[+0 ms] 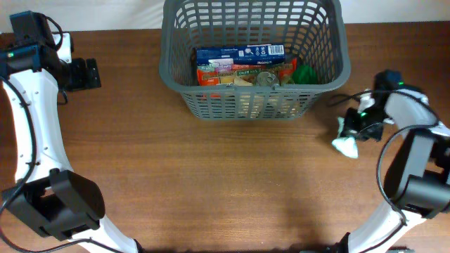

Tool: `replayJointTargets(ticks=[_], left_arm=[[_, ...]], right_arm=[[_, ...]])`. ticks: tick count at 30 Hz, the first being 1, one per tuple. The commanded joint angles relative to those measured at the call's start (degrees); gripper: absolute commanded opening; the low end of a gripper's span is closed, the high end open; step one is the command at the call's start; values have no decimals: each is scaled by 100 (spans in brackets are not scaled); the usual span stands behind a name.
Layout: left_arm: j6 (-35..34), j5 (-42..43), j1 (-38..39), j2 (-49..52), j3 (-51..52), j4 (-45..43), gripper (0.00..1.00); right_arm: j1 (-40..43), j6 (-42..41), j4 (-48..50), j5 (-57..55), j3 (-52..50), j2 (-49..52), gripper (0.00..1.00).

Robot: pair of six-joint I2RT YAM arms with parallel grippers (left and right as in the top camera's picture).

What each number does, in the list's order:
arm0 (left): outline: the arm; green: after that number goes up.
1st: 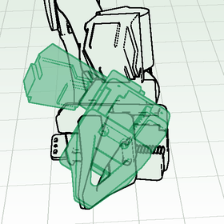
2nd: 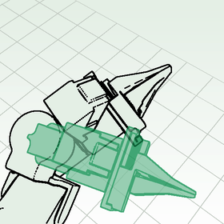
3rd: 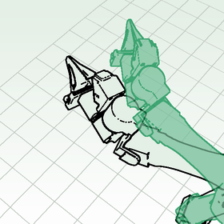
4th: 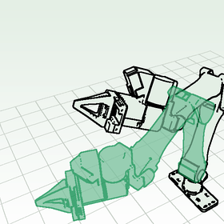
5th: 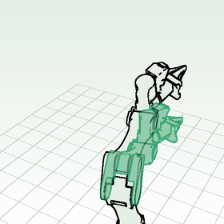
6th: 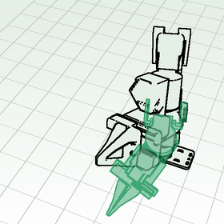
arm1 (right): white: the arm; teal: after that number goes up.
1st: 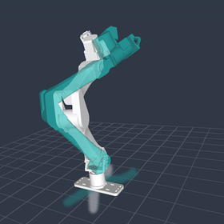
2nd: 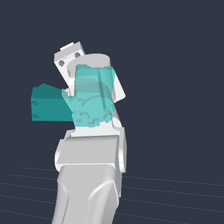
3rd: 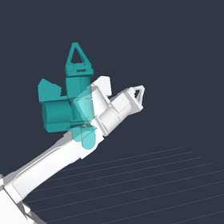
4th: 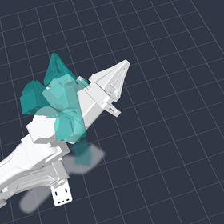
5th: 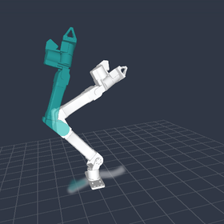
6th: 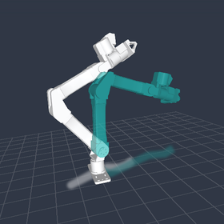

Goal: Pack container
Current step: 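Carry the green pouch over the basket and lower it inside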

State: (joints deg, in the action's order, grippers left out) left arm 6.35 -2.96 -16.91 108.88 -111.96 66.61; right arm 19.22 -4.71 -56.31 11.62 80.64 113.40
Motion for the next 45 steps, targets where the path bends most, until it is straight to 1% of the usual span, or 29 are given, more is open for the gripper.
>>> replayJointTargets(ticks=[1, 4, 8, 11, 14, 16, 17, 19, 22, 25, 27, 28, 30, 34, 36, 39, 42, 45], left_arm=[[-52, 61, -15, 11, 20, 4, 99], [-52, 61, -13, 11, 20, 4, 99], [-52, 61, -13, 11, 20, 4, 99], [-52, 63, -13, 11, 20, 4, 99], [-52, 61, -13, 11, 20, 4, 99], [-52, 61, -13, 11, 20, 4, 99], [-52, 61, -13, 11, 20, 4, 99], [-52, 61, -13, 11, 20, 4, 99], [-52, 61, -13, 11, 20, 4, 99], [-52, 61, -13, 11, 20, 4, 99], [-52, 63, -15, 11, 20, 4, 99], [-52, 61, -15, 11, 20, 7, 99], [-52, 63, -15, 11, 20, 4, 99], [-52, 61, -13, 11, 20, 4, 99], [-52, 61, -13, 11, 20, 4, 99], [-52, 61, -13, 11, 20, 4, 99], [-52, 63, -13, 11, 20, 7, 99], [-52, 63, -15, 11, 20, 4, 99]], right_arm=[[413, -20, -201, 809, 977, -732, 4], [629, -17, -608, 1493, 1982, -1106, 5], [531, -20, -1025, 2090, 3342, -1550, 4], [116, -15, -1178, 2105, 4242, -1858, 4], [-612, 256, -1106, 1943, 4732, -2098, 4], [-1207, 643, -1049, 1554, 4839, -2153, 4], [-1617, 767, -1023, 1123, 4837, -2144, 4], [-2240, 798, -1012, 400, 4778, -2024, 4], [-3001, 1215, -1016, -13, 4695, -1659, 4], [-3508, 1882, -1014, -599, 4695, -1139, 4], [-3707, 2039, -999, -1220, 4695, -763, 4], [-3779, 2041, -988, -1346, 4695, -553, 4], [-3866, 2092, -970, -1130, 4695, -219, 4], [-3974, 2516, -977, -109, 4695, 369, 4], [-4011, 2533, -1021, 7, 4695, 573, 4], [-4059, 2583, -1169, 26, 4695, 793, 4], [-4098, 2942, -1397, 452, 4688, 903, 4], [-4166, 2983, -1473, 944, 4675, 990, 6]])
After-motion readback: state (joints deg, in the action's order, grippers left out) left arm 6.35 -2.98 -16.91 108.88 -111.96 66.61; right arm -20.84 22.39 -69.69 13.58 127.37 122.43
